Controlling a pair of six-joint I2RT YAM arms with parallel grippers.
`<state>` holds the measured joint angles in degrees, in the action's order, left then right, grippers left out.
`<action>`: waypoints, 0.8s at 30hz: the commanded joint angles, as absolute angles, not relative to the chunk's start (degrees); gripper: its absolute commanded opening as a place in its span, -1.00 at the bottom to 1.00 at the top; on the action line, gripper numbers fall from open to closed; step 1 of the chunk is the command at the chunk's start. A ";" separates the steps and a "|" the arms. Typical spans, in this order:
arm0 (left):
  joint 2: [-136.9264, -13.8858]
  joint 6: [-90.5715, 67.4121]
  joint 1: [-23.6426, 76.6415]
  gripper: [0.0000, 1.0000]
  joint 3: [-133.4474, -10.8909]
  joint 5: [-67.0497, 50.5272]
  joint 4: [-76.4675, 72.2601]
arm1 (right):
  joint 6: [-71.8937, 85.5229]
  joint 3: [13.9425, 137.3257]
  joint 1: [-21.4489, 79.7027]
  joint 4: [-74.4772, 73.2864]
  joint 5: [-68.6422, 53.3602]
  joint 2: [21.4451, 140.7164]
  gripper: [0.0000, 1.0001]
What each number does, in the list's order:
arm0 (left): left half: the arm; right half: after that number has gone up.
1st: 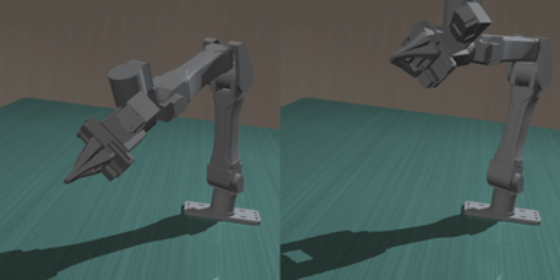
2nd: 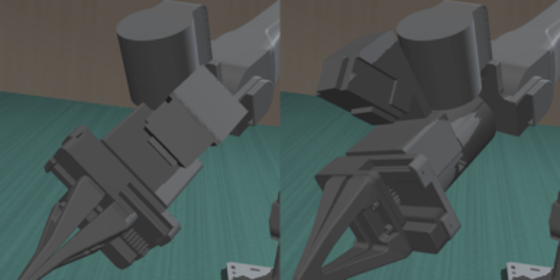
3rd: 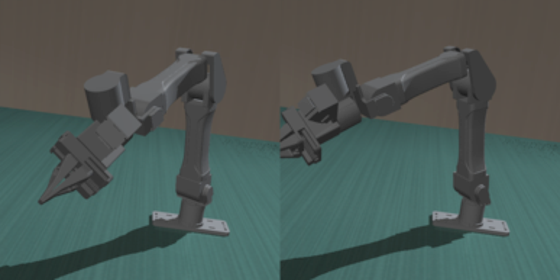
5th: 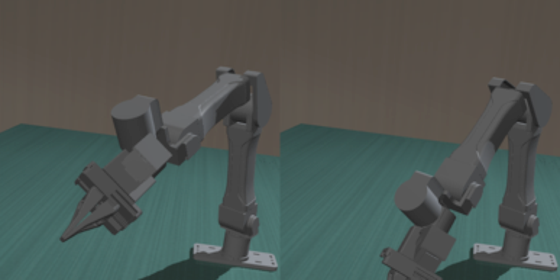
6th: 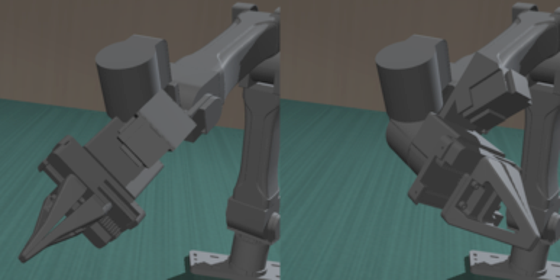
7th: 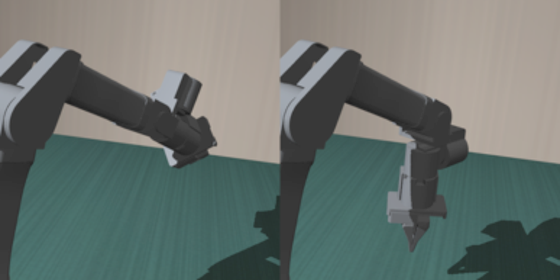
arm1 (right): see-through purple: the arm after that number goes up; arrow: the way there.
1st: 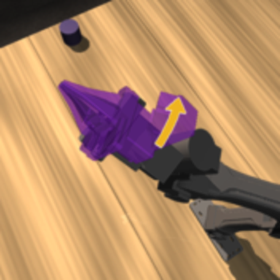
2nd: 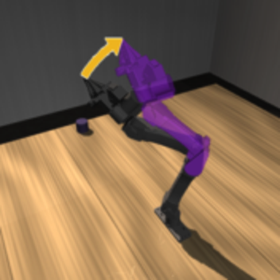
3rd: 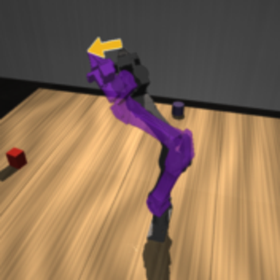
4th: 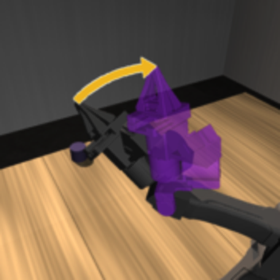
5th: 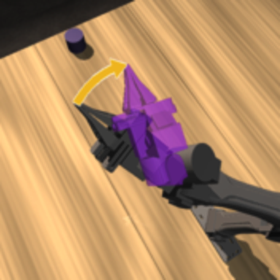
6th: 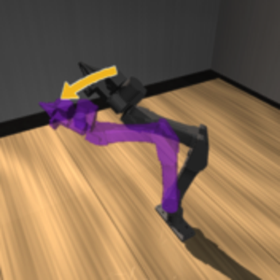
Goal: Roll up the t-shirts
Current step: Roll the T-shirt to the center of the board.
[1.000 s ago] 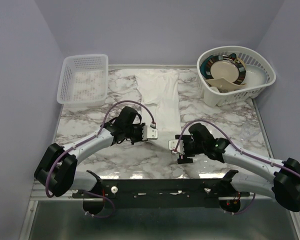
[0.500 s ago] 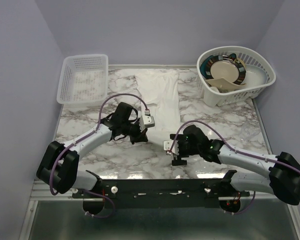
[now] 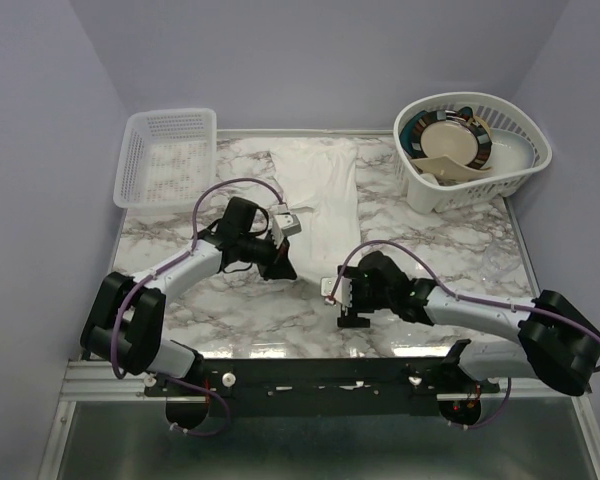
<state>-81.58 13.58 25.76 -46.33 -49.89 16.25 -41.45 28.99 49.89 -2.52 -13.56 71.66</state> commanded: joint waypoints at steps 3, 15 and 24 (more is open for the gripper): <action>-82.62 7.30 23.12 -1.00 -48.87 -57.21 13.53 | -40.17 31.73 50.62 1.40 -9.58 74.17 0.99; -83.32 12.48 20.92 -1.00 -48.87 -59.50 19.41 | -43.15 33.57 50.71 2.99 -8.88 77.52 -0.09; -73.24 22.13 19.86 -0.08 -43.70 -48.63 17.17 | -45.97 34.98 50.62 -2.87 -9.66 76.64 -0.77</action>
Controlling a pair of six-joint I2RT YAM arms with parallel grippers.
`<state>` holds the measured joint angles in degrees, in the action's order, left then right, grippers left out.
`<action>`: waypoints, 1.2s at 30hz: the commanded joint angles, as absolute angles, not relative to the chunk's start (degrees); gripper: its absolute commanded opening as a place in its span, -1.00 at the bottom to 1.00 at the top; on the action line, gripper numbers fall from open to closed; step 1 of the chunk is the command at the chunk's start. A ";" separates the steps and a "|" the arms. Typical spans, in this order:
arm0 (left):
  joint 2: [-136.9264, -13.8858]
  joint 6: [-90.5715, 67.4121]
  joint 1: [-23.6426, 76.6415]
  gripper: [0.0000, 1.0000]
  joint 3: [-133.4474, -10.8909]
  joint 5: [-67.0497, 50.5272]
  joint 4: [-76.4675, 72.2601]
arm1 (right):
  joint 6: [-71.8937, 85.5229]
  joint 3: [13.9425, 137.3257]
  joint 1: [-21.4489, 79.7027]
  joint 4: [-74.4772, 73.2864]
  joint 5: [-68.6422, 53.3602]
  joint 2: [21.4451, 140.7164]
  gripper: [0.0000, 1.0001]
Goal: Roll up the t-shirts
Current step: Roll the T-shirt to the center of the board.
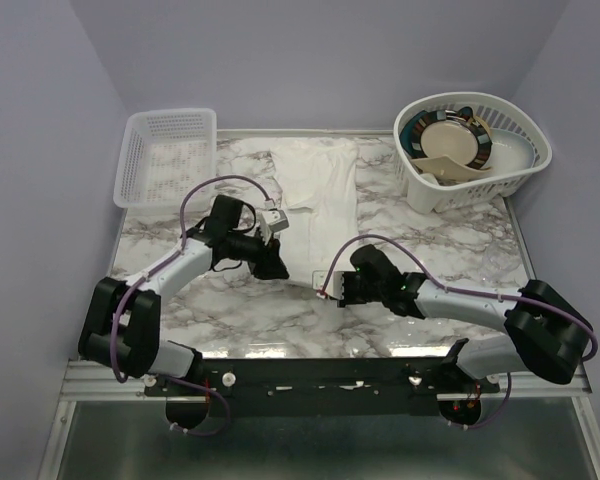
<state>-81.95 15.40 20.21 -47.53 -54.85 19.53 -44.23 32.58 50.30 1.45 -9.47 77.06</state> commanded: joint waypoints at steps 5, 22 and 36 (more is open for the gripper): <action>-59.69 26.61 21.61 0.38 -32.18 -44.22 9.23 | -45.35 37.79 50.45 -7.55 -11.42 76.73 -0.77; -59.50 45.34 43.94 0.60 -19.86 -25.05 -13.27 | -44.12 36.56 50.45 -9.76 -13.53 74.45 -0.74; -65.65 53.53 45.53 0.06 -20.74 -21.01 -11.43 | -43.15 35.95 50.27 -10.11 -13.97 72.69 -0.74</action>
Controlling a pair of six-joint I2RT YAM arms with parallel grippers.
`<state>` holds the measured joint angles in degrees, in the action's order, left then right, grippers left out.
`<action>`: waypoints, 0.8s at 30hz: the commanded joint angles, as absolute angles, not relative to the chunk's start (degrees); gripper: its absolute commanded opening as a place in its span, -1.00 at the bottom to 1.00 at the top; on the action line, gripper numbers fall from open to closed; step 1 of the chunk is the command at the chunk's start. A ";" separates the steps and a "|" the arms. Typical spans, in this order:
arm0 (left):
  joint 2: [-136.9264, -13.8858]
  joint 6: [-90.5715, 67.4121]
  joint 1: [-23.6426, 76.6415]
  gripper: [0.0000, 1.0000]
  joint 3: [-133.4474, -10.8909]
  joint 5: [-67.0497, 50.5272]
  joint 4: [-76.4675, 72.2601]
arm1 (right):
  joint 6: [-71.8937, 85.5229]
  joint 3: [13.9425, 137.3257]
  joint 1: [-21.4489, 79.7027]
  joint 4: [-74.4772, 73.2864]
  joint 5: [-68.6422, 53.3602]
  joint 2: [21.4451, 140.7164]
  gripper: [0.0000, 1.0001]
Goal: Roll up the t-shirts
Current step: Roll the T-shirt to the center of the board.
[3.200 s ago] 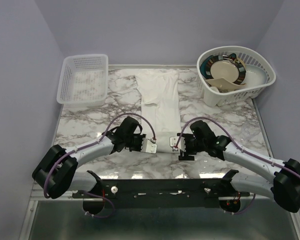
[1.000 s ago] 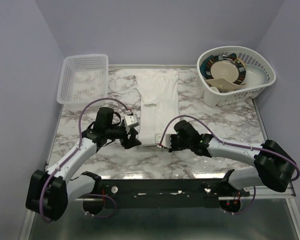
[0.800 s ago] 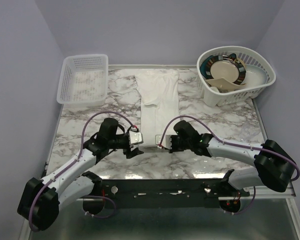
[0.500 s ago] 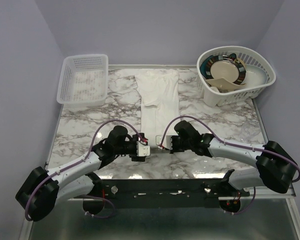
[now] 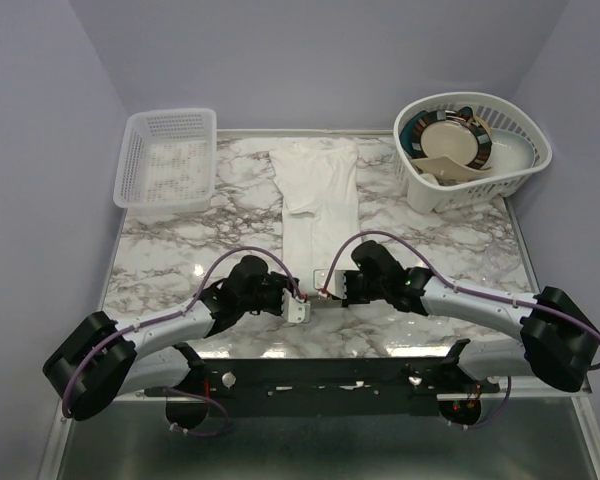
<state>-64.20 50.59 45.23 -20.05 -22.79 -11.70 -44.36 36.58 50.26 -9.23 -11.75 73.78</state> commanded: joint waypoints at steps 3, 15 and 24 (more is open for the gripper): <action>-66.97 53.87 45.53 -0.45 -22.58 -21.36 -8.37 | -43.15 35.77 50.36 -10.02 -14.06 72.51 -0.74; -64.08 43.78 44.56 -1.00 -33.39 -29.61 15.28 | -43.42 40.95 48.69 -27.67 -21.61 69.18 -0.77; -64.42 42.88 43.59 -1.00 -36.65 -40.24 27.49 | -47.36 44.29 46.85 -40.77 -27.59 68.55 -0.77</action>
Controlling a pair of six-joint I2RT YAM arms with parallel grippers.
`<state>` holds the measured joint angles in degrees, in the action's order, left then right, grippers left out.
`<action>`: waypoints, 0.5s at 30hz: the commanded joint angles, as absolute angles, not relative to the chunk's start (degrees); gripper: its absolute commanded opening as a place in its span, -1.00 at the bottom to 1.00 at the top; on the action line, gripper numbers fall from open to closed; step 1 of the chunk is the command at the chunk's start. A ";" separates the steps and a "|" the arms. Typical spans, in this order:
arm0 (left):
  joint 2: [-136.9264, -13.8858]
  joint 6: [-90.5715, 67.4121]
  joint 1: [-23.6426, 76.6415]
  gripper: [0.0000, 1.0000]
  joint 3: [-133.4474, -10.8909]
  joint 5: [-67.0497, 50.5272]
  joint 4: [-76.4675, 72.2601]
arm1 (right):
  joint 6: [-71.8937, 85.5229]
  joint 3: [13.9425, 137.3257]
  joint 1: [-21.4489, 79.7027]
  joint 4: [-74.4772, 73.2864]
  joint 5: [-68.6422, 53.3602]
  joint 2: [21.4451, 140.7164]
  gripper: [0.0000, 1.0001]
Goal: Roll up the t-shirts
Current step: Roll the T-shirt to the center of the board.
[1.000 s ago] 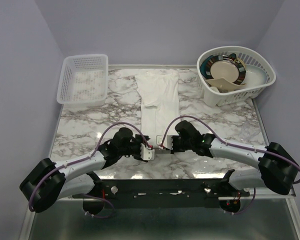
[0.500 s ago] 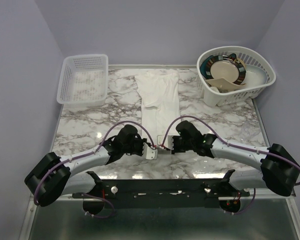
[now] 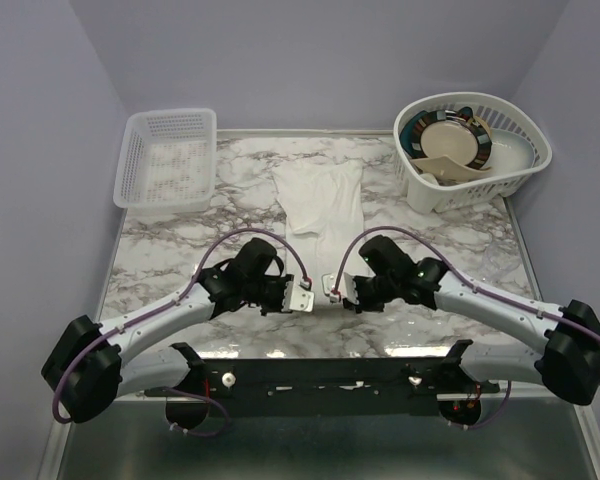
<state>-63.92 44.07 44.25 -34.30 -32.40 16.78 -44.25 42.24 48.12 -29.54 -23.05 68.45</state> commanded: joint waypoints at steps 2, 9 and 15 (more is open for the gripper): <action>-64.77 43.33 43.16 -1.00 -37.18 -40.34 28.04 | -50.35 46.56 45.18 -43.76 -28.74 71.53 -0.77; -75.11 47.46 37.19 -1.00 -44.90 -43.76 33.73 | -59.93 62.28 35.87 -57.03 -37.61 89.71 -0.86; -86.11 52.99 31.47 -1.00 -52.29 -48.16 39.62 | -66.61 68.55 32.52 -63.09 -40.34 99.64 -0.88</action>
